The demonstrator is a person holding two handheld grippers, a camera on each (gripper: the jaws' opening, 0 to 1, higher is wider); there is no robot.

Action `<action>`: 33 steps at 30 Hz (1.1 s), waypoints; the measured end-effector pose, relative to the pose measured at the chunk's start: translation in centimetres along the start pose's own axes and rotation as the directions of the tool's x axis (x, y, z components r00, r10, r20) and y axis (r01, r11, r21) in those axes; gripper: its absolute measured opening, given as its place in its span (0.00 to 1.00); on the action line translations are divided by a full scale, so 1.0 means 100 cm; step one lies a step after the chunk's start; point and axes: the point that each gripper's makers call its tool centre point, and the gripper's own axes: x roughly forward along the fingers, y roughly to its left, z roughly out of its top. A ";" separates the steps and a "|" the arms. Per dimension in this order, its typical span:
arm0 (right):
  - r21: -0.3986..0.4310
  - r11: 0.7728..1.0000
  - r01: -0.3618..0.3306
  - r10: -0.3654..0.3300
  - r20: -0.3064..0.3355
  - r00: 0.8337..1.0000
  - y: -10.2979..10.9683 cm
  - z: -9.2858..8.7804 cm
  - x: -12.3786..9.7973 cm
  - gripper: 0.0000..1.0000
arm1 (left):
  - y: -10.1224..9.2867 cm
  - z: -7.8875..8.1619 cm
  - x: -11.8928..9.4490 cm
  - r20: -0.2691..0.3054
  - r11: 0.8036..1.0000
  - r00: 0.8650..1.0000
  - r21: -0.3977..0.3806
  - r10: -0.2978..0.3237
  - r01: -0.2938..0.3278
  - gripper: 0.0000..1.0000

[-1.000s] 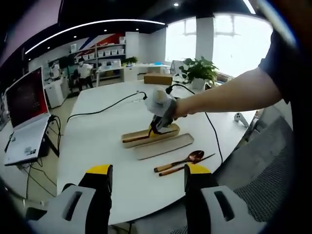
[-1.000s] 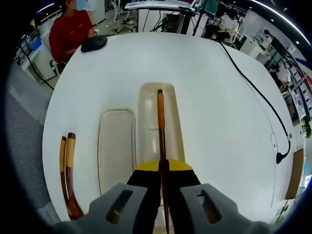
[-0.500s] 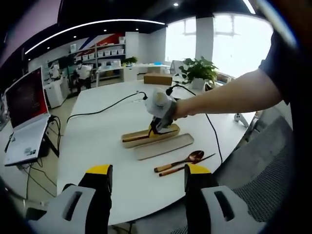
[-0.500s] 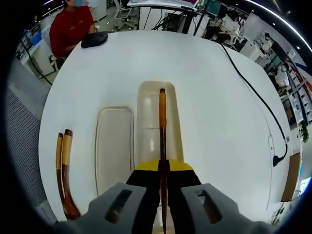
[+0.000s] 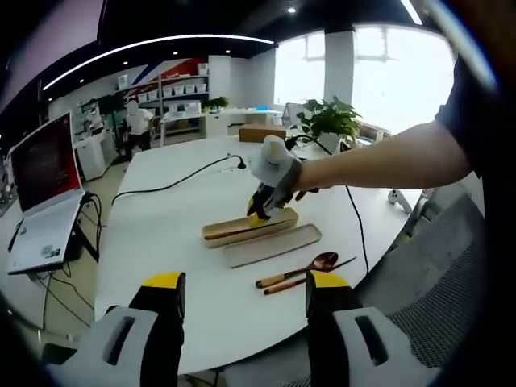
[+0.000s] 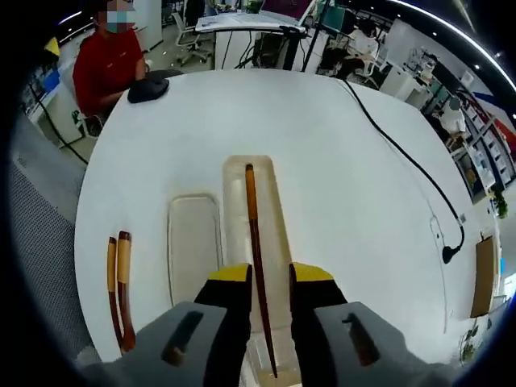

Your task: Arrange the utensils inside the cutlery case until each visible utensil rests in its matching compartment.

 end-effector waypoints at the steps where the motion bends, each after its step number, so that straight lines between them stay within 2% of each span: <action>1: 0.000 1.000 0.008 -0.008 0.012 1.000 0.000 0.003 -0.005 0.15 | 0.000 0.000 0.000 0.001 1.000 1.000 -0.001 0.000 0.000 0.62; 6: 0.007 1.000 0.023 -0.023 0.037 0.999 0.001 0.011 -0.019 0.14 | 0.000 0.002 -0.001 0.008 1.000 1.000 0.002 0.002 -0.002 0.62; 14: 0.016 0.999 0.029 -0.030 0.042 0.999 0.005 0.010 -0.033 0.15 | 0.001 0.006 -0.002 0.027 1.000 1.000 0.002 0.010 -0.011 0.61; 22: 0.011 0.999 0.030 -0.031 0.044 0.999 0.025 0.011 -0.047 0.15 | 0.001 0.010 -0.005 0.049 1.000 0.999 0.007 0.016 -0.017 0.62; 33: 0.038 0.999 0.015 -0.016 0.038 0.999 0.057 -0.002 -0.057 0.15 | 0.001 0.011 -0.006 0.061 1.000 0.998 0.009 0.015 -0.016 0.62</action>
